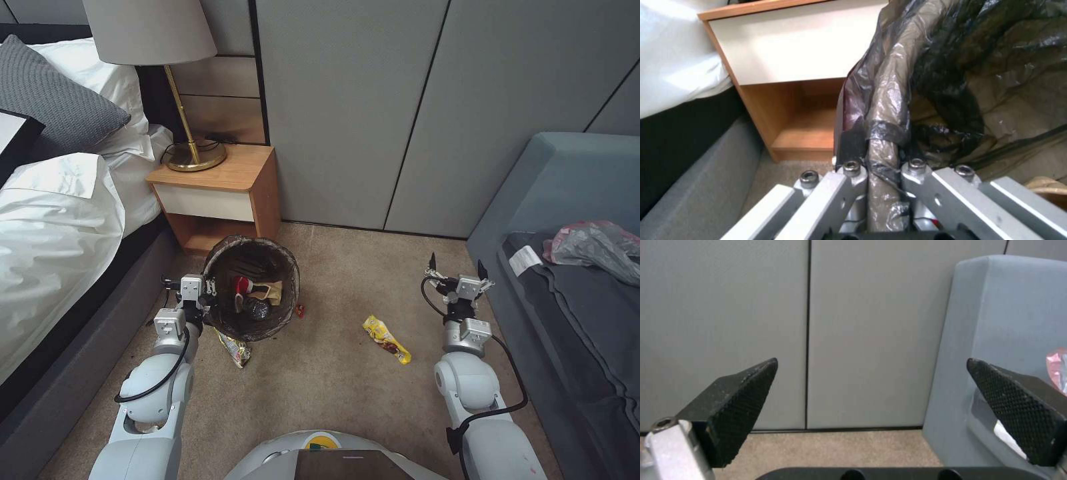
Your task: Pick up the trash bin, then pick up the garbage from the floor and place it into the trash bin.
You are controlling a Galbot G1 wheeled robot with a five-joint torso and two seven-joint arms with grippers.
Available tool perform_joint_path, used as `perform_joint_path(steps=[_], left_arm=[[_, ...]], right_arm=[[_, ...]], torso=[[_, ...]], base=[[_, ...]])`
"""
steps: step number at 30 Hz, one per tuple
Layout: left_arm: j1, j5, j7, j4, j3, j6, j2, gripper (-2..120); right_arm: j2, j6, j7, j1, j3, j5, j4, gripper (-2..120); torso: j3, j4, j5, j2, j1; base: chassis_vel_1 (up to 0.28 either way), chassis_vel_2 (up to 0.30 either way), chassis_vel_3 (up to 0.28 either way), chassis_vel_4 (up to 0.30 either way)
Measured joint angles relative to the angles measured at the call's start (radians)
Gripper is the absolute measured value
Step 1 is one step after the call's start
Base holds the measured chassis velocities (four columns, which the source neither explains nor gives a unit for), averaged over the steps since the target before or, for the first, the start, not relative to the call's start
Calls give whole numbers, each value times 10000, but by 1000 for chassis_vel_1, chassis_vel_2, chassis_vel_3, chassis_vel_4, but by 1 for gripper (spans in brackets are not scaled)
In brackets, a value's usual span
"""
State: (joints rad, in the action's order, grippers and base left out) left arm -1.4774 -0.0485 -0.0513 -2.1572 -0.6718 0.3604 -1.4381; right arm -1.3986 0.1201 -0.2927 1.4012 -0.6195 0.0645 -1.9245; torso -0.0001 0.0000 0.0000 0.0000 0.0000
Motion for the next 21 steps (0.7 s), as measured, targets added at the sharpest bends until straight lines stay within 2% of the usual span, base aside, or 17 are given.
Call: perform_joint_path(steps=[21], left_arm=[[1,0,0,0,1,0,0,3]], right_arm=[[0,0,0,-1,0,-1,-2,100]], torso=[[2,0,0,0,0]], base=[[0,0,0,0]])
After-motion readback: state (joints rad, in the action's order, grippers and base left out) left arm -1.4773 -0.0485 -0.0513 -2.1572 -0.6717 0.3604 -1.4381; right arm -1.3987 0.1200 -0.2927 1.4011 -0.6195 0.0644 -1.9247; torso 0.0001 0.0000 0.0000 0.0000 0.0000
